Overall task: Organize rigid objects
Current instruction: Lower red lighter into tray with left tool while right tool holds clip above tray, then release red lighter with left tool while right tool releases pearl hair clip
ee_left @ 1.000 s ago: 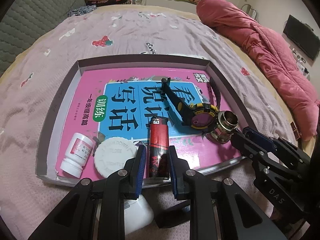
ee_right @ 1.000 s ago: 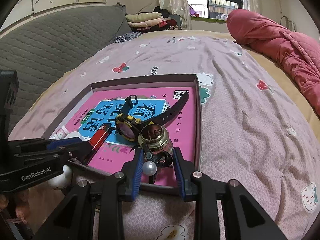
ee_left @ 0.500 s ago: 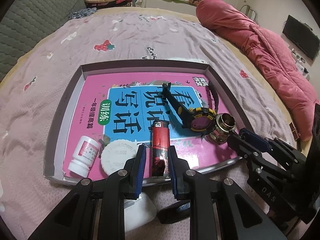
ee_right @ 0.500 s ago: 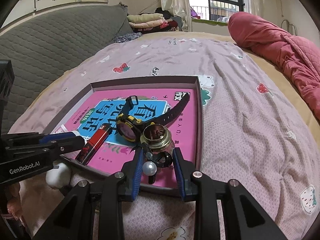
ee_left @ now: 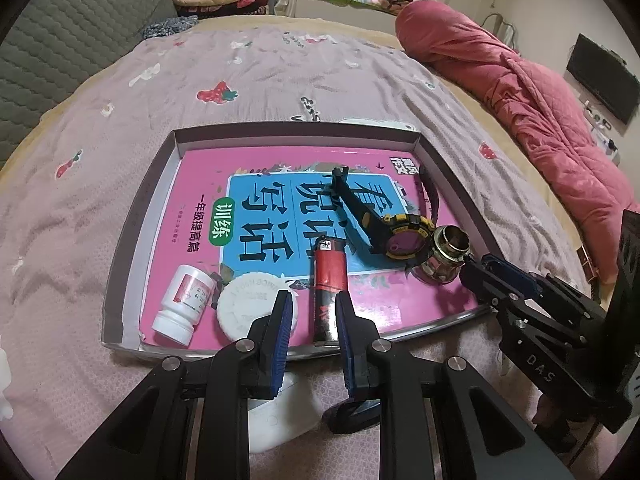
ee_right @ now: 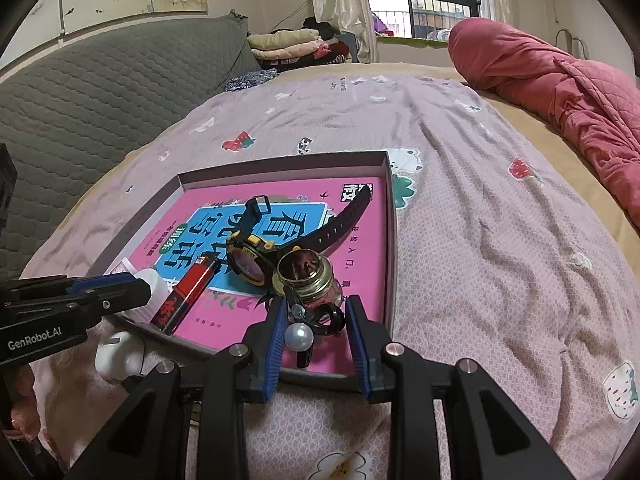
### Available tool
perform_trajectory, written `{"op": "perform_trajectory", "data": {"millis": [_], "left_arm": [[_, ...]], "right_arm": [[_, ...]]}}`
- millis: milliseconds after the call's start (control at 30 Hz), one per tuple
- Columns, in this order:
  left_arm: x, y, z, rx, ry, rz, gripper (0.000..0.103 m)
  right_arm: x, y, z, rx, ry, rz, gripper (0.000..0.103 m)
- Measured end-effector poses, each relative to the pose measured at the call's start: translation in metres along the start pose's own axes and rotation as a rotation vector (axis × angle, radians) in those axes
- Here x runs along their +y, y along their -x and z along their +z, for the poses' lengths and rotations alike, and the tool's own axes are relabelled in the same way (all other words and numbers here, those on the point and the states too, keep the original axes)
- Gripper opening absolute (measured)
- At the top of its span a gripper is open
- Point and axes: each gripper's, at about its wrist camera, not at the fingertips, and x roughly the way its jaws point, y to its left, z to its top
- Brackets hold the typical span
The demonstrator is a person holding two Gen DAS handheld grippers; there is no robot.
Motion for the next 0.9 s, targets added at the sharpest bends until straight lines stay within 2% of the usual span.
{"op": "perform_trajectory", "data": {"millis": [567,700,767,900], "left_arm": [[0.0011,0.0013,-0.0027,-0.006,0.015,0.0,0.022],[0.005,0.0029,-0.0021,-0.007,0.022,0.004,0.022],[0.0066,0.0038,-0.0015,-0.008,0.025,0.0,0.022],[0.0085,0.0055,0.0001,-0.012,0.029,0.008,0.023]], "right_arm": [[0.0043,-0.0028,0.0013,0.003,0.009,-0.022,0.031],[0.0024,-0.001,0.0028,-0.001,-0.004,-0.01,0.036],[0.002,0.0006,0.0034,-0.008,-0.008,0.0,0.042],[0.0019,0.0031,0.0045,-0.015,-0.009,-0.001,0.045]]}}
